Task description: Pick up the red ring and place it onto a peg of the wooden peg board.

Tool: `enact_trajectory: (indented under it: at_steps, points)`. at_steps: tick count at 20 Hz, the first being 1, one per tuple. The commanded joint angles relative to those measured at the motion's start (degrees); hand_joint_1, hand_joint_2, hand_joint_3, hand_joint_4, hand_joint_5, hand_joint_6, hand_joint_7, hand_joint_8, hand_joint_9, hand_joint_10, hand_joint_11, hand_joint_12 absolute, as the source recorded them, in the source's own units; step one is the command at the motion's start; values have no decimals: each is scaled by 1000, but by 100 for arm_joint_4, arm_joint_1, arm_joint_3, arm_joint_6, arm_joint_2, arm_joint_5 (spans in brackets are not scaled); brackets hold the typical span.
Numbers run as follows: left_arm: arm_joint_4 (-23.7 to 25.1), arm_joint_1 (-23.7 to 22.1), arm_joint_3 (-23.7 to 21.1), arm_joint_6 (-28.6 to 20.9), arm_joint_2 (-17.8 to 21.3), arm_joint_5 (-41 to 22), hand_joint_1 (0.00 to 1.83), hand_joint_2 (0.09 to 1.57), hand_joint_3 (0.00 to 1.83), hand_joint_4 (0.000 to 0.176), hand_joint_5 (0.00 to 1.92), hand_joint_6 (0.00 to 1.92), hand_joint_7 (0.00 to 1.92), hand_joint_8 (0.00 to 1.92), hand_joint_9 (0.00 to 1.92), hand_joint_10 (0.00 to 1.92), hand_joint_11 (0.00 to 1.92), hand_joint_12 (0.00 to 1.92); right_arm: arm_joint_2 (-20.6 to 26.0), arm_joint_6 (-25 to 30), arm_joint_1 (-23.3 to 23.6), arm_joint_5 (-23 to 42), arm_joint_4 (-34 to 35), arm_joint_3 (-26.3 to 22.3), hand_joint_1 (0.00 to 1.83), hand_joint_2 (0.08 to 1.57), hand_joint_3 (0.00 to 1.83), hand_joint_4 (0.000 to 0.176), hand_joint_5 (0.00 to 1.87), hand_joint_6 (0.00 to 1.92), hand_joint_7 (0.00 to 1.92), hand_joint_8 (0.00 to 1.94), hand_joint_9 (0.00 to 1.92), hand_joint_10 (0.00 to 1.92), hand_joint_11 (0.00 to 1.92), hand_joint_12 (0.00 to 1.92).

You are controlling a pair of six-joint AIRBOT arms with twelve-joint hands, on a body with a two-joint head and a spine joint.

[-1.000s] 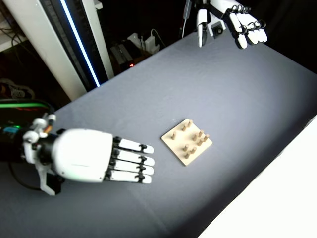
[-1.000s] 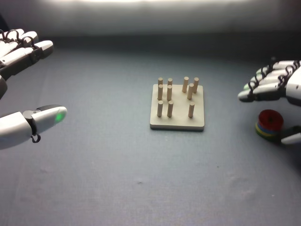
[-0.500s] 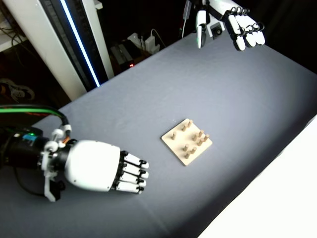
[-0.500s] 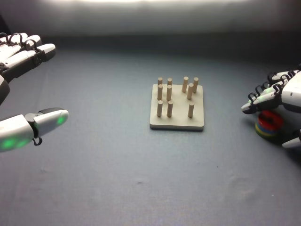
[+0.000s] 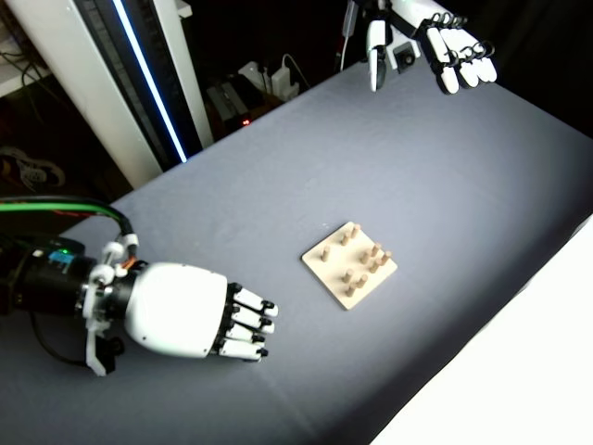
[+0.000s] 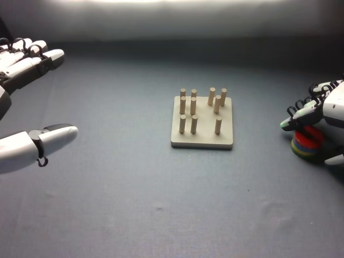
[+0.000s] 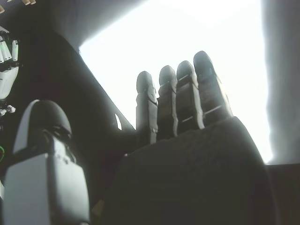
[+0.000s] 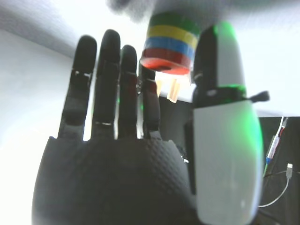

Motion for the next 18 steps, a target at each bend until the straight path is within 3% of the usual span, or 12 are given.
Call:
enact_trajectory:
  at_steps: [1, 3, 6, 10, 11, 12, 13, 14, 16, 17, 18]
  points:
    - [65, -37, 32, -40, -31, -716, 556, 1098, 0, 26, 310, 3, 176, 0, 89, 0, 0, 294, 0, 13, 66, 425, 150, 51, 1176, 1023, 0, 0, 610, 5, 705, 8, 766, 20, 395, 1073]
    - [68, -37, 33, -41, -37, -702, 534, 1098, 0, 14, 314, 4, 183, 3, 101, 5, 0, 294, -16, 13, 66, 423, 150, 57, 1190, 1032, 1, 0, 679, 3, 759, 3, 808, 15, 384, 1051]
    - [68, -38, 38, -46, -40, -702, 522, 1100, 1, 24, 313, 1, 191, 2, 118, 6, 0, 360, -25, 13, 66, 423, 150, 57, 1172, 1024, 0, 0, 775, 4, 886, 5, 923, 22, 549, 1001]
    - [66, -37, 39, -47, -48, -699, 532, 1107, 3, 14, 307, 1, 184, 1, 111, 2, 0, 363, -25, 13, 67, 424, 149, 54, 1196, 1010, 1, 0, 869, 5, 1016, 8, 1084, 30, 737, 956]
    - [66, -37, 40, -47, -50, -697, 527, 1105, 1, 11, 324, 3, 208, 4, 139, 8, 0, 447, -25, 13, 67, 424, 149, 53, 1215, 1003, 0, 0, 895, 14, 1032, 12, 1108, 37, 762, 969]
    - [66, -37, 43, -49, -52, -696, 520, 1106, 1, 12, 324, 1, 208, 2, 140, 6, 0, 463, -25, 13, 67, 424, 149, 53, 1343, 1019, 1, 0, 929, 14, 1139, 549, 1150, 18, 783, 980]
    - [65, -37, 45, -51, -54, -696, 525, 1105, 0, 7, 324, 1, 199, 1, 129, 1, 0, 442, -25, 13, 67, 424, 149, 53, 1268, 1066, 0, 0, 937, 780, 1181, 660, 1208, 23, 835, 978]
    - [65, -37, 46, -52, -54, -695, 527, 1105, 0, 8, 325, 1, 196, 1, 126, 0, 0, 436, -25, 13, 67, 424, 149, 53, 1247, 1084, 3, 0, 918, 978, 1160, 733, 1230, 24, 850, 1003]
    - [58, -36, 54, -52, -65, -688, 542, 1107, 0, 18, 324, 0, 196, 0, 120, 0, 0, 399, -36, 13, 88, 433, 150, 53, 1247, 1068, 1, 0, 991, 1001, 1194, 596, 1289, 37, 815, 1056]
    - [51, -33, 54, -52, -68, -691, 538, 1104, 0, 14, 322, 0, 193, 0, 122, 1, 0, 392, -39, 13, 103, 464, 150, 51, 1362, 1053, 0, 0, 1059, 873, 1192, 570, 1066, 814, 746, 1126]
    - [40, -28, 53, -52, -69, -695, 539, 1104, 0, 16, 324, 1, 192, 0, 121, 1, 0, 392, -39, 13, 132, 558, 152, 33, 1386, 1047, 2, 0, 1083, 811, 1176, 637, 1015, 974, 728, 1132]
